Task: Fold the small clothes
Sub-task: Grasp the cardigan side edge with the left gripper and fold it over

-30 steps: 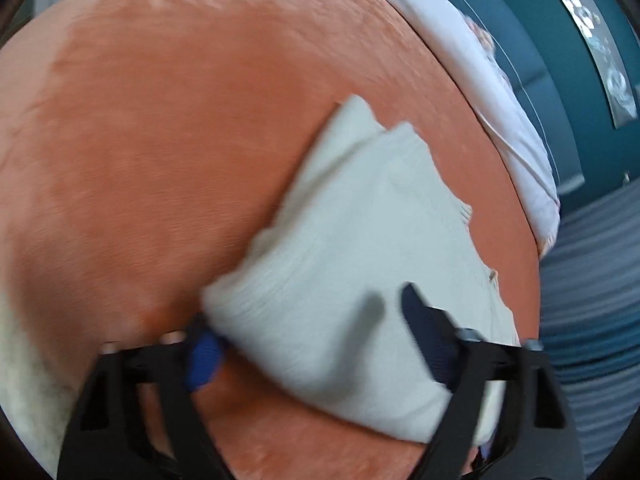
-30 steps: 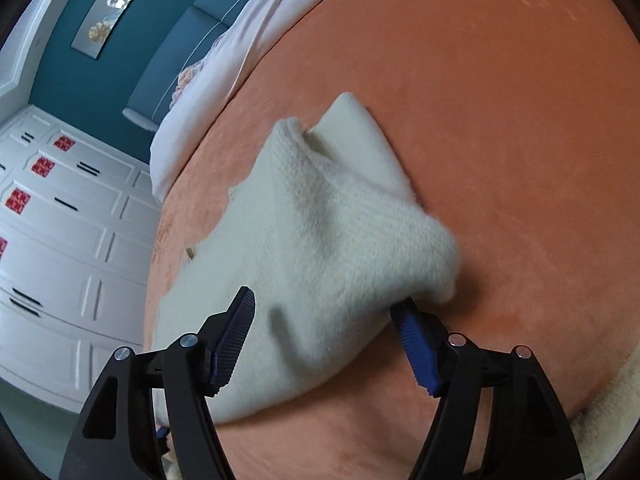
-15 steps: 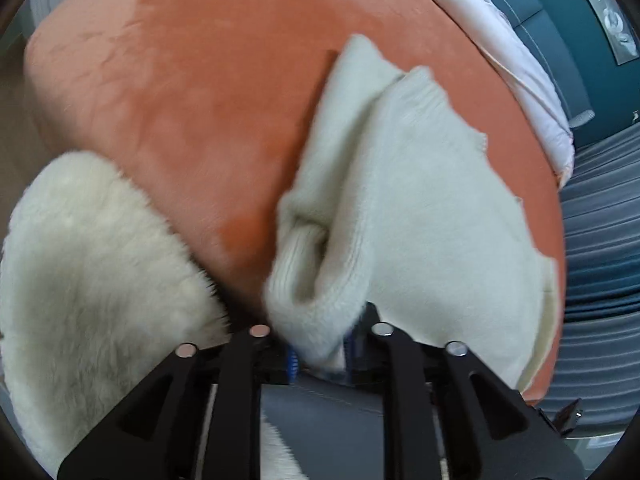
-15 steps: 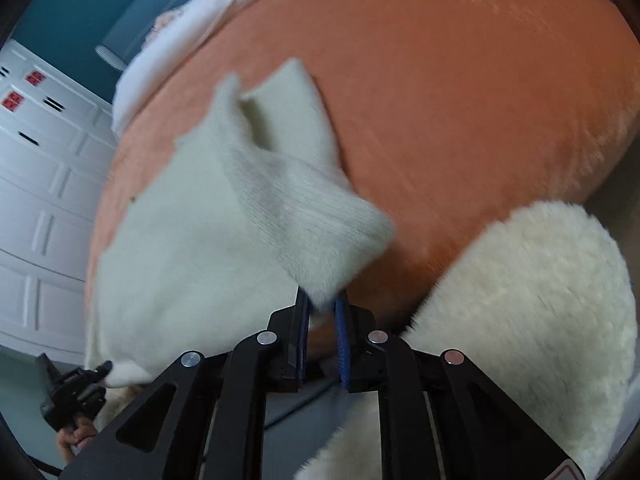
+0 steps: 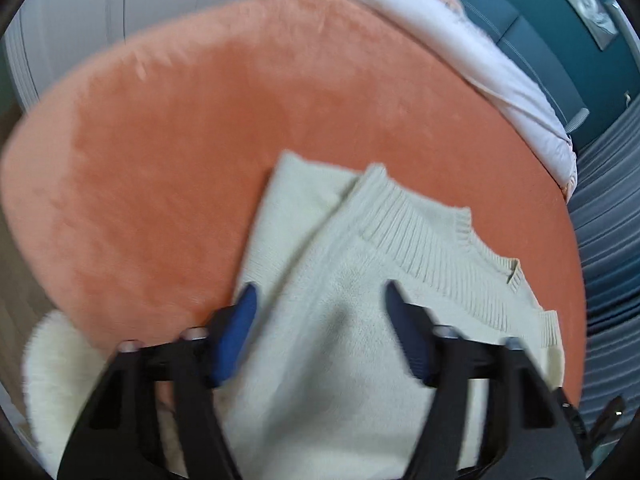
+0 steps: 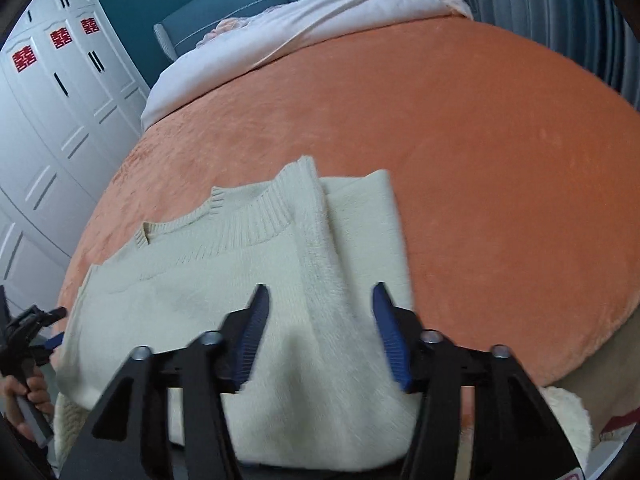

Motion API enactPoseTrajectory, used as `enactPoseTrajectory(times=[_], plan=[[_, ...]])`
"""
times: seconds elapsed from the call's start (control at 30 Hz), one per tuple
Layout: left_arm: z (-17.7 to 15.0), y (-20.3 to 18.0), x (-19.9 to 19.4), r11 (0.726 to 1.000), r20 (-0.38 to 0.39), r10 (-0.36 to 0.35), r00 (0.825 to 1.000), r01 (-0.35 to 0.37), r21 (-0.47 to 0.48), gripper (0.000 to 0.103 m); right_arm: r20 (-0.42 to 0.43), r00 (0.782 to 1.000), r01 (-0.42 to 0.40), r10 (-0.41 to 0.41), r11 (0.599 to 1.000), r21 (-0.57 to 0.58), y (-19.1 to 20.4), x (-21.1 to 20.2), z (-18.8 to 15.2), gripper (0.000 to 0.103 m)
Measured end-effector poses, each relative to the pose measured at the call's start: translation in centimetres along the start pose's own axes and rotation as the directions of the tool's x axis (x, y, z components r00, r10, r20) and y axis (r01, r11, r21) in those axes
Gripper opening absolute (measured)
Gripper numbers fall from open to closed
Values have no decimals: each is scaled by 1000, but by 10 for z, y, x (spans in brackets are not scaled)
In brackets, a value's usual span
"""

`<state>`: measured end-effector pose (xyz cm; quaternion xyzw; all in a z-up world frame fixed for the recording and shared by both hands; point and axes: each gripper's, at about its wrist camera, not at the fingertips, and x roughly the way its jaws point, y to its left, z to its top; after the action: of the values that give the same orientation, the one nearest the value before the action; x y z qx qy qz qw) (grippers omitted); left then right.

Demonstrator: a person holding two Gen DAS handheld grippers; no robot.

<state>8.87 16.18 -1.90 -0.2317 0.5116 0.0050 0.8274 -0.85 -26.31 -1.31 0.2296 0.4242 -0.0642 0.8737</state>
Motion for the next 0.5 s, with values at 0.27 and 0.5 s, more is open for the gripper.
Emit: enactPoseTrajectory(times=[0.27, 0.5], plan=[[2, -6, 20, 991, 32, 98, 995, -101, 93, 29, -65, 998, 32, -22, 988, 152, -56, 24, -10, 8], [-15, -17, -28, 992, 112, 76, 991, -87, 92, 29, 176, 975, 130, -138, 990, 57, -6, -51, -17, 21]])
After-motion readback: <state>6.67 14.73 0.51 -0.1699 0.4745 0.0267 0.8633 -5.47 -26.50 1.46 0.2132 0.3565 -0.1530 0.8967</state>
